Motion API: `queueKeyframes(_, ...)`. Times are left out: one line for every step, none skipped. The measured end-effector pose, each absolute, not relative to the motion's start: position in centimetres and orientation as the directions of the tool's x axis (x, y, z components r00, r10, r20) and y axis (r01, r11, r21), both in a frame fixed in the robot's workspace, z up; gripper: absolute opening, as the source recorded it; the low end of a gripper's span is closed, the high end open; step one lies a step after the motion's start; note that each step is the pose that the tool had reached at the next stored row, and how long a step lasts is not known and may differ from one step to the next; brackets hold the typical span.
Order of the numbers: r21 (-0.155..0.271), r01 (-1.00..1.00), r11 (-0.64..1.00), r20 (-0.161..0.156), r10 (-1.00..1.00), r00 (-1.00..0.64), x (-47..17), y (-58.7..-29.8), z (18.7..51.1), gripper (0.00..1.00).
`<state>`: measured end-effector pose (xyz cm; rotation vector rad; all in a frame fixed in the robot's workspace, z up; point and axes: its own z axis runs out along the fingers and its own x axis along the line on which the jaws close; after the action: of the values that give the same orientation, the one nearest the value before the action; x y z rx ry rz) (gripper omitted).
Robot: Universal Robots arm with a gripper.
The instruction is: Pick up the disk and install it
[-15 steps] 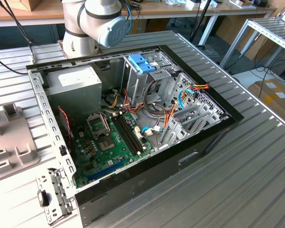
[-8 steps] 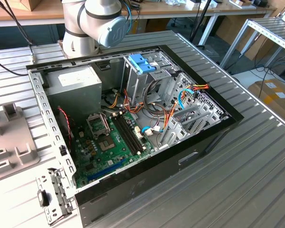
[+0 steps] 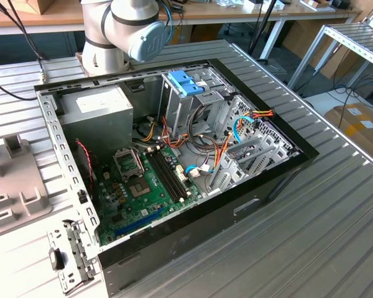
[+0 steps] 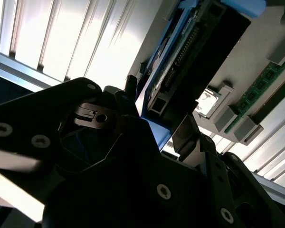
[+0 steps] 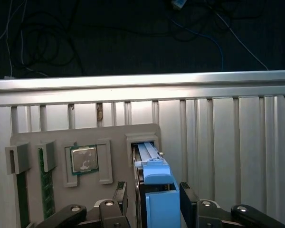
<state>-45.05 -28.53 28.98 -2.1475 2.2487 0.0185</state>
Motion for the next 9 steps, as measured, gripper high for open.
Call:
queueKeyframes(-0.014,-0.999,0.046,-0.031,-0.998,-0.046,-45.04,-28.52,28.97,0.56)
queueKeyframes(-0.014,-0.999,0.046,-0.032,-0.998,-0.046,-45.04,-28.52,28.96,0.56)
queueKeyframes(-0.014,-0.999,0.046,-0.032,-0.998,-0.046,-45.04,-28.53,28.96,0.56)
queueKeyframes(-0.014,-0.999,0.046,-0.032,-0.998,-0.046,-45.04,-28.53,28.95,0.56)
queueKeyframes(-0.014,-0.999,0.046,-0.032,-0.998,-0.046,-45.04,-28.52,28.95,0.56)
queueKeyframes(-0.014,-0.999,0.046,-0.032,-0.998,-0.046,-45.04,-28.52,28.95,0.56)
queueKeyframes(-0.014,-0.999,0.046,-0.032,-0.998,-0.046,-45.04,-28.52,28.95,0.56)
queueKeyframes(-0.014,-0.999,0.046,-0.032,-0.998,-0.046,-45.04,-28.52,28.95,0.56)
queueKeyframes(-0.014,-0.999,0.046,-0.032,-0.998,-0.046,-45.04,-28.53,28.95,0.55)
